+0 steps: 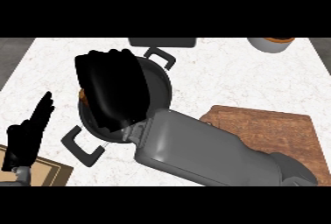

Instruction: Pick the sweet potato from the cutting board and place it in the pot

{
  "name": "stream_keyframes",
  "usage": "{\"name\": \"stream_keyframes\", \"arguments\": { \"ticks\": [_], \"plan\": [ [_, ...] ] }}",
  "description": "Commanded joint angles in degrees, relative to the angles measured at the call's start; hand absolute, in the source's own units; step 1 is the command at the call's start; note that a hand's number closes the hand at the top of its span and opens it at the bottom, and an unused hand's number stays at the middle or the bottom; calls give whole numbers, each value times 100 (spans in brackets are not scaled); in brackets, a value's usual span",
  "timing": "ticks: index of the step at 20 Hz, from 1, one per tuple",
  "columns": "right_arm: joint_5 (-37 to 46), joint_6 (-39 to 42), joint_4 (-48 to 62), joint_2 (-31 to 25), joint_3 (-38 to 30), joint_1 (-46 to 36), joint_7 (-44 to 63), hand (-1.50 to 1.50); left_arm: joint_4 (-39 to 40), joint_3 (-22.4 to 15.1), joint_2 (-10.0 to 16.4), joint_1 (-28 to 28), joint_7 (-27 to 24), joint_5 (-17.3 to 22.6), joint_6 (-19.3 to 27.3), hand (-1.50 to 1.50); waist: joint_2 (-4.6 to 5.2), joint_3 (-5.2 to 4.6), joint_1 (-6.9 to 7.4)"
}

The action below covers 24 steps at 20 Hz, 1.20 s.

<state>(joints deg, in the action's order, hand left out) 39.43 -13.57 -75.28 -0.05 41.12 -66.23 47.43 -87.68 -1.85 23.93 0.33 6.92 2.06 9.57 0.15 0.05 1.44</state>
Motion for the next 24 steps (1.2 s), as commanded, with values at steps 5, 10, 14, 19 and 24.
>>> {"name": "stream_keyframes", "arguments": {
  "ticks": [5,10,14,19,24],
  "plan": [
    [-652,-566,2275,5,-493,-553,-1749,150,225,27,-128,-136,-98,-97,-91,0,49,-13,78],
    [-710,-759,3384,5,-179,-873,-2163,150,158,1,-164,-159,103,-161,-93,0,60,-14,148],
    [-1523,-947,3988,5,-439,-868,-2651,150,130,-116,-160,-289,4,-211,-241,0,137,-18,366],
    [-2339,-1164,4018,5,-401,-557,-3018,-150,40,-76,-82,-241,-32,-129,-428,0,143,-17,507],
    [-2862,-990,4492,5,-567,-889,-3645,-150,190,-23,-146,-520,83,-191,-355,0,141,-14,452]
  ]
}}
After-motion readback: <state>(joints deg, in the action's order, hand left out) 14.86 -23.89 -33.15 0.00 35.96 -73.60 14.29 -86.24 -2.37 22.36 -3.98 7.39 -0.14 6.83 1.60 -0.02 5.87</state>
